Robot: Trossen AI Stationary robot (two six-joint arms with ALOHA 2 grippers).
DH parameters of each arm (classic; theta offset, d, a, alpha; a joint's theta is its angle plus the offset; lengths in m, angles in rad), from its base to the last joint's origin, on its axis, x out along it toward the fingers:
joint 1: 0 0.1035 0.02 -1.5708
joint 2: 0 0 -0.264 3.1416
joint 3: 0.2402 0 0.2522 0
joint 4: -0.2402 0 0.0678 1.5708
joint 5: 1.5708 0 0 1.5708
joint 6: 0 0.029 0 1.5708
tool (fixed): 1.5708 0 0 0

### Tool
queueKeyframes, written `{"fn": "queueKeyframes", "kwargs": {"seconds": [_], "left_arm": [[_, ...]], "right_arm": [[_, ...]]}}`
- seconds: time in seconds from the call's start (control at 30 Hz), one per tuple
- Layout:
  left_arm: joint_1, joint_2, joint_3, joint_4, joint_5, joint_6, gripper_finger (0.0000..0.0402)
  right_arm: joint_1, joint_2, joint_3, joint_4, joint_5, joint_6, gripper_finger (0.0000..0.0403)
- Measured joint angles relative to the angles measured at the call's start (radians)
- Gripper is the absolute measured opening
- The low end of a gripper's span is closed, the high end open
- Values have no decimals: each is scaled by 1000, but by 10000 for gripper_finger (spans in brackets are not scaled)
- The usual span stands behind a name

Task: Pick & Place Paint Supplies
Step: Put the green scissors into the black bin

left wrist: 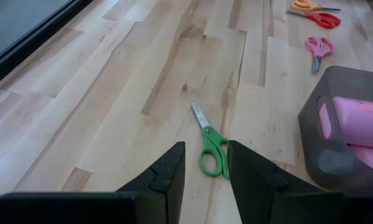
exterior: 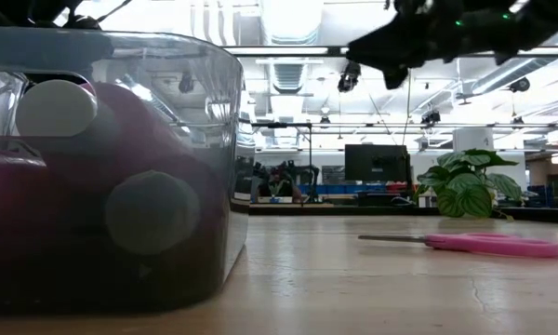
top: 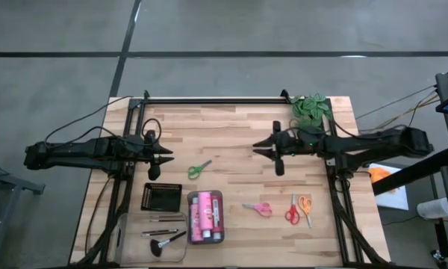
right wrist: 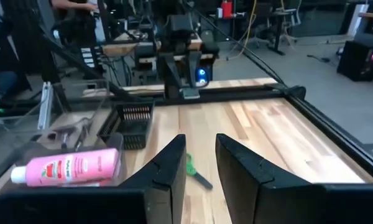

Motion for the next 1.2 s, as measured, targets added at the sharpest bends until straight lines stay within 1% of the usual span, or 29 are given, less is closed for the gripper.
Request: {"fn": "queueKeyframes", "kwargs": {"seconds": [0.17,0.33,0.43,0.67,1.2], "left_arm": [[0,0,0,0,0,0,122],[1,0,0,0,0,0,122],[1,0,0,0,0,0,122],[1,0,0,0,0,0,122],[1,0,0,0,0,0,122]], "right_arm": [[-1,-64,-52,-7,4,0,86],[0,-85,-61,-10,6,-4,86],[0,-85,-58,-11,6,-11,86],[0,-75,-51,-12,6,-85,86],[0,-69,-51,-15,5,-82,86]]}}
